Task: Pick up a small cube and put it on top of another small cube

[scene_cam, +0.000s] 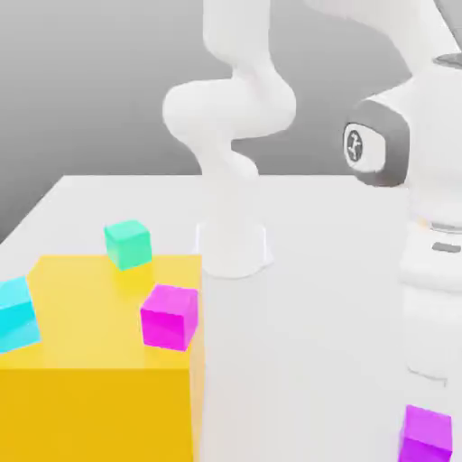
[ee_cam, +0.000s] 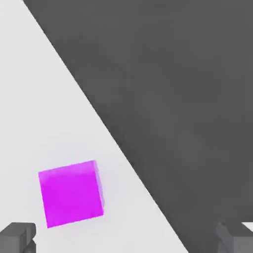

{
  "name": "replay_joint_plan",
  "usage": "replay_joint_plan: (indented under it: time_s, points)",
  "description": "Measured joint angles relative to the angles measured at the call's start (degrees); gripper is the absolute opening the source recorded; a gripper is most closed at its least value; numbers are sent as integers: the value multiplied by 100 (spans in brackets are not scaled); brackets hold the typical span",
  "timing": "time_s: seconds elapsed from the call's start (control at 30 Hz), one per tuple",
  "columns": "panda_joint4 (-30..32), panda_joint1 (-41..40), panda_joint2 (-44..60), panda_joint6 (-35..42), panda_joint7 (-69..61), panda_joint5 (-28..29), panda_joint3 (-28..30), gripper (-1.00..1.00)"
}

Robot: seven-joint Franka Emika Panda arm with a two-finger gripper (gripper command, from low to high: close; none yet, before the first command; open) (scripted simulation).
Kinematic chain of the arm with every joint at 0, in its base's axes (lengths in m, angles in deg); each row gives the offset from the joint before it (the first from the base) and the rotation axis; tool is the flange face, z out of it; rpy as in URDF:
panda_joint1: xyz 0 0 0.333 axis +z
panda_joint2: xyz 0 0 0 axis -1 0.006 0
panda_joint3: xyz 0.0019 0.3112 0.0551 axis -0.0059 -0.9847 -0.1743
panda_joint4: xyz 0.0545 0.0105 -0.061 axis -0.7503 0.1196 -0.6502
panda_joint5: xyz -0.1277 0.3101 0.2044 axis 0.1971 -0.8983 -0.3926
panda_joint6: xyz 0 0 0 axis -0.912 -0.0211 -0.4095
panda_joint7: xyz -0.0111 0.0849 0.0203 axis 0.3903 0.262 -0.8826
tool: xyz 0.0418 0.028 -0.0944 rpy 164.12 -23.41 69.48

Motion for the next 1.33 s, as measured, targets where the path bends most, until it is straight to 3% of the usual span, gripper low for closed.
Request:
replay_joint_plan:
  time_s: [0.2,0.23,0.5,0.67,1.07,1.2,1.23,1.33]
  points:
    - [-169,218,1247,-715,-94,334,59,0]
    - [-195,227,1382,-820,-82,354,72,-100]
    - [-167,217,1241,-698,-98,337,53,-100]
    - [-72,-16,263,172,-166,123,103,-100]
    - [-375,-1708,-2191,2912,423,-50,1184,-100]
    - [-51,-1865,-2274,2681,499,-65,1307,-100]
    - [80,-1872,-2200,2476,492,-75,1314,100]
    - [80,-1873,-2200,2476,492,-76,1314,100]
